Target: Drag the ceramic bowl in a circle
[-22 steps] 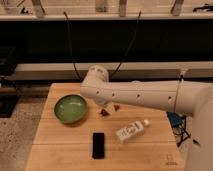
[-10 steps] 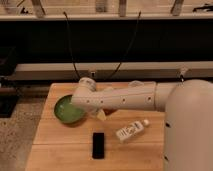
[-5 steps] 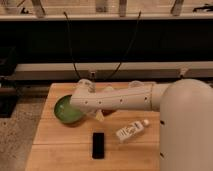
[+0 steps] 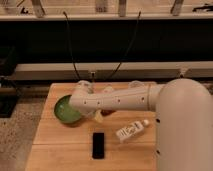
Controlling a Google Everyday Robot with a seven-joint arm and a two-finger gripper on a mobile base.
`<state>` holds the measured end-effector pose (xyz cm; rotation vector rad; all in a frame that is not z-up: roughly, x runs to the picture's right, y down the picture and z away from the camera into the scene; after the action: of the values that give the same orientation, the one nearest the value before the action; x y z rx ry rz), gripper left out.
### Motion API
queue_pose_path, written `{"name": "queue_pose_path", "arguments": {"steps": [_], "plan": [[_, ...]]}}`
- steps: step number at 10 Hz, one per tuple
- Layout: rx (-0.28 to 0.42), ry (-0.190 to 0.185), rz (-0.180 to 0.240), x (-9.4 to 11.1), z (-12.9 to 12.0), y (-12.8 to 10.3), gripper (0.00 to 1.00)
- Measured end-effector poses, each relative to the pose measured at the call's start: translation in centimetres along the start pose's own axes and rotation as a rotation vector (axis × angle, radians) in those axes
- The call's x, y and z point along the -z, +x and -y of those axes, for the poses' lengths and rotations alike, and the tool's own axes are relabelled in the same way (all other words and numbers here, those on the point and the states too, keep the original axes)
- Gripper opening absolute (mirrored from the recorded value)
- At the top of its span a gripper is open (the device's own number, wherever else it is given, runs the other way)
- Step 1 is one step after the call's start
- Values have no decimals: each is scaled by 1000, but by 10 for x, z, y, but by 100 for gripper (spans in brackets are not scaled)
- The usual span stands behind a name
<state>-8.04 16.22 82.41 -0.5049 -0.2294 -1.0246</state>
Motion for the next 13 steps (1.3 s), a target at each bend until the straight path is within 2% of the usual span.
{"name": "queue_pose_path", "arguments": {"steps": [3, 4, 5, 6, 8, 9, 10, 11, 13], "plan": [[34, -2, 9, -3, 1, -3, 66], [51, -2, 14, -5, 4, -6, 58], [63, 3, 15, -8, 8, -8, 56], [73, -2, 19, -9, 8, -10, 60], [88, -8, 24, -13, 7, -13, 78], [97, -7, 24, -13, 8, -14, 80], [100, -6, 24, -12, 5, -13, 78], [102, -8, 26, -11, -1, -9, 67], [116, -8, 29, -11, -2, -10, 61]]}}
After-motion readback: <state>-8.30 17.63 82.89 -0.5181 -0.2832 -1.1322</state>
